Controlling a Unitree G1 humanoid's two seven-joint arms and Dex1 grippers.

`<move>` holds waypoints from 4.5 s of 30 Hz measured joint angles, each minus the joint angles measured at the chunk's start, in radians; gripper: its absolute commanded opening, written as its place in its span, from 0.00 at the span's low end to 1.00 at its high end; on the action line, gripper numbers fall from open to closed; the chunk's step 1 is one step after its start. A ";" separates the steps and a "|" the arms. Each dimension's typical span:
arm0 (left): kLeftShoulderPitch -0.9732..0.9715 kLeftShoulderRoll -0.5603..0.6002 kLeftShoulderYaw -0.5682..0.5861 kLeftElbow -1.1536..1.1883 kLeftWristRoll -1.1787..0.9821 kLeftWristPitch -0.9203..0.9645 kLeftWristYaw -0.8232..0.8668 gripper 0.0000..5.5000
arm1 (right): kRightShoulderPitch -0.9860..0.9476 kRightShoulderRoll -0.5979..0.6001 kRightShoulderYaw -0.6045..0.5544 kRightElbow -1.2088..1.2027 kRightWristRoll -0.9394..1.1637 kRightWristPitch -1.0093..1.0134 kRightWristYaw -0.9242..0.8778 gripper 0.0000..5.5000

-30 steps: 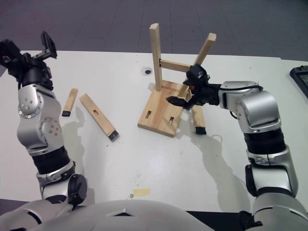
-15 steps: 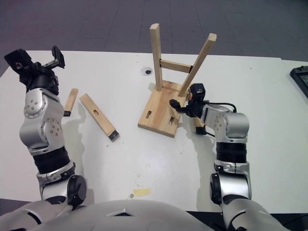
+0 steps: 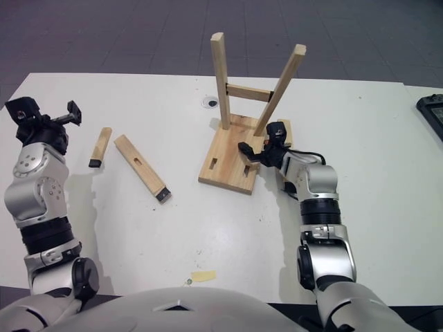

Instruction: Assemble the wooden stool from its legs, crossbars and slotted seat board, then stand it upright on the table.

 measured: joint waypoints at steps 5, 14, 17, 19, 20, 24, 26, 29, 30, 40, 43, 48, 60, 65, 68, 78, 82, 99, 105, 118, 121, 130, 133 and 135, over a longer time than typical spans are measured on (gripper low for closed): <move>0.011 0.013 -0.020 0.025 0.006 0.020 -0.032 0.98 | -0.011 0.001 0.035 0.000 -0.010 -0.035 0.042 0.98; 0.069 0.036 -0.113 0.145 0.042 0.062 -0.099 0.98 | 0.019 -0.017 0.026 -0.169 0.013 -0.027 0.079 0.98; 0.089 0.041 -0.117 0.215 0.045 0.061 -0.118 0.98 | 0.038 -0.067 -0.044 -0.330 0.083 0.016 0.098 0.98; 0.093 0.048 -0.114 0.270 0.043 0.037 -0.137 0.98 | 0.035 -0.085 -0.093 -0.462 0.156 0.055 0.112 0.98; 0.086 0.054 -0.113 0.297 0.042 0.017 -0.150 0.98 | 0.032 -0.086 -0.108 -0.504 0.191 0.080 0.111 0.98; 0.041 0.071 -0.103 0.401 0.031 -0.038 -0.183 0.89 | 0.027 -0.079 -0.131 -0.579 0.278 0.141 0.096 0.98; 0.025 0.075 -0.102 0.442 0.023 -0.066 -0.198 0.83 | 0.025 -0.072 -0.137 -0.590 0.307 0.154 0.077 0.98; 0.013 0.083 -0.107 0.466 0.019 -0.066 -0.225 0.75 | 0.016 -0.060 -0.154 -0.592 0.343 0.175 0.053 0.98; 0.013 0.089 -0.112 0.467 0.015 -0.062 -0.239 0.71 | 0.012 -0.059 -0.159 -0.595 0.358 0.183 0.043 0.98; -0.017 0.186 -0.201 0.502 0.008 0.011 -0.383 0.37 | -0.017 -0.010 -0.208 -0.639 0.473 0.219 -0.085 0.98; -0.028 0.211 -0.233 0.514 0.017 0.012 -0.416 0.28 | -0.017 0.005 -0.203 -0.665 0.492 0.222 -0.112 0.98; -0.033 0.240 -0.268 0.524 0.026 0.003 -0.452 0.24 | -0.016 0.024 -0.196 -0.714 0.538 0.229 -0.152 0.98; 0.115 0.222 -0.197 0.392 0.059 -0.312 -0.357 0.24 | -0.010 0.045 -0.203 -0.702 0.670 0.259 -0.187 0.98; 0.130 0.221 -0.198 -0.009 0.002 -0.396 -0.412 0.24 | -0.053 0.111 -0.222 -0.603 0.809 0.276 -0.235 0.98; 0.124 0.212 -0.263 -0.205 0.005 -0.412 -0.427 0.24 | -0.140 0.188 -0.194 -0.523 0.828 0.261 -0.275 0.98; 0.076 0.119 -0.437 -0.355 0.047 -0.390 -0.421 0.24 | -0.301 0.280 -0.172 -0.282 0.789 0.166 -0.281 0.94; 0.077 0.106 -0.454 -0.362 0.064 -0.390 -0.421 0.24 | -0.326 0.291 -0.171 -0.261 0.792 0.164 -0.268 0.84; 0.087 0.063 -0.493 -0.362 0.138 -0.391 -0.416 0.24 | -0.367 0.322 -0.169 -0.180 0.792 0.160 -0.241 0.28; 0.102 0.044 -0.499 -0.365 0.152 -0.394 -0.405 0.24 | -0.376 0.312 -0.178 -0.159 0.792 0.171 -0.239 0.10; 0.115 0.025 -0.507 -0.367 0.156 -0.417 -0.415 0.31 | -0.349 0.312 -0.190 -0.244 0.795 0.217 -0.268 0.10; 0.112 0.024 -0.500 -0.346 0.151 -0.412 -0.417 0.40 | -0.330 0.306 -0.160 -0.300 0.775 0.214 -0.266 0.08; 0.066 0.022 -0.489 -0.290 0.143 -0.401 -0.424 0.69 | -0.271 0.270 -0.062 -0.417 0.609 0.109 -0.252 0.08; 0.115 0.034 -0.423 -0.292 0.115 -0.389 -0.430 0.79 | -0.231 0.208 -0.096 -0.568 0.593 0.064 -0.223 0.08; 0.157 0.037 -0.284 -0.279 0.096 -0.388 -0.370 0.85 | -0.227 0.115 -0.253 -0.637 0.630 0.025 -0.262 0.08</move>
